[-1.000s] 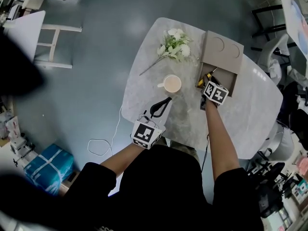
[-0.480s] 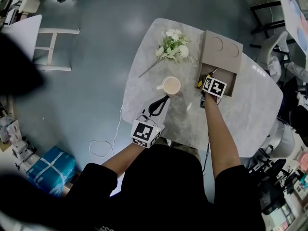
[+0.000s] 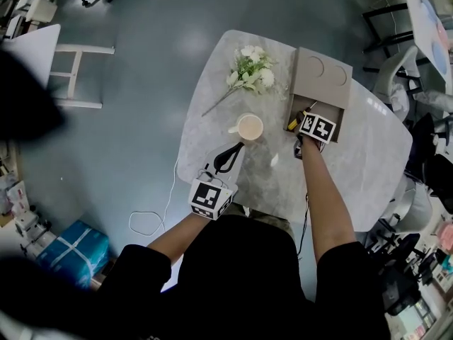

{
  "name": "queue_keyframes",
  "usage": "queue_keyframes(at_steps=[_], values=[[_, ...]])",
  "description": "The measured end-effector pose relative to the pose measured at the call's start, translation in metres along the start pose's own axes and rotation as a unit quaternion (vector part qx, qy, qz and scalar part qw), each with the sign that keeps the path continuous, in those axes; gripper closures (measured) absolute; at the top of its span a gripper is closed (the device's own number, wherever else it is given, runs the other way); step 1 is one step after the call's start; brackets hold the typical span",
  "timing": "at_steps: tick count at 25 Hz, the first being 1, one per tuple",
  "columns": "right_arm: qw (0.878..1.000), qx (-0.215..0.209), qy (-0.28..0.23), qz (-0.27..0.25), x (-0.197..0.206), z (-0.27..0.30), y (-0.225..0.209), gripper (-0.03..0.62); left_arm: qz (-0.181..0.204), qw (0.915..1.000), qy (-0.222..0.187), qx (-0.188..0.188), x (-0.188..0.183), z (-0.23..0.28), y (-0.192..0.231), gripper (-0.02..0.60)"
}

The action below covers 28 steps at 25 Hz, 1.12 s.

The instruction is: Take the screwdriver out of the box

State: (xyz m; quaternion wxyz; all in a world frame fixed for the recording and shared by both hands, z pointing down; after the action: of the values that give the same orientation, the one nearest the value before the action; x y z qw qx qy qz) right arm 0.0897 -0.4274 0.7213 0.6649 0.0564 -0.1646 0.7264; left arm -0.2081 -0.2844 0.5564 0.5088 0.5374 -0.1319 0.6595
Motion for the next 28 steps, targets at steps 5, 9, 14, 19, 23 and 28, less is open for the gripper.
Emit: queue_keyframes(at_steps=[5, 9, 14, 19, 23, 28], values=[[0.999, -0.006, -0.030, 0.036, 0.002, -0.007, -0.008, 0.476, 0.004, 1.0000, -0.002, -0.004, 0.001, -0.009, 0.000, 0.565], [0.995, -0.017, -0.055, 0.080, 0.002, -0.014, -0.013, 0.497, 0.008, 1.0000, -0.001, -0.004, 0.003, -0.013, -0.003, 0.565], [0.990, -0.027, -0.063, 0.124, 0.004, -0.019, -0.019, 0.500, 0.012, 0.9999, -0.005, -0.001, 0.000, -0.013, -0.013, 0.565], [0.984, -0.030, -0.070, 0.159, 0.009, -0.023, -0.027, 0.505, 0.016, 0.9998, -0.004, 0.005, 0.000, -0.011, -0.020, 0.565], [0.983, -0.026, -0.085, 0.161, 0.010, -0.031, -0.031, 0.508, 0.022, 0.9997, -0.004, 0.011, -0.002, -0.008, -0.026, 0.565], [0.986, -0.022, -0.104, 0.126, 0.010, -0.050, -0.030, 0.513, 0.028, 0.9994, -0.009, 0.018, -0.004, -0.009, -0.039, 0.565]])
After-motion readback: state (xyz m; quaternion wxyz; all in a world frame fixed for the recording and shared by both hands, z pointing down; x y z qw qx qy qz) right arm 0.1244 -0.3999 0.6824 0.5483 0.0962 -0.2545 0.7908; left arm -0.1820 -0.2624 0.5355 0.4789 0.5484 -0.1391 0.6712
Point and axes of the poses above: the fingertips, and each gripper's own axes: z forward along the fingers, y to its left, x out of its underside, the point moved 8 cm from there along -z, backward along the fingers, and after that the axes turned 4 degrees about y, right-handed, at the moved point
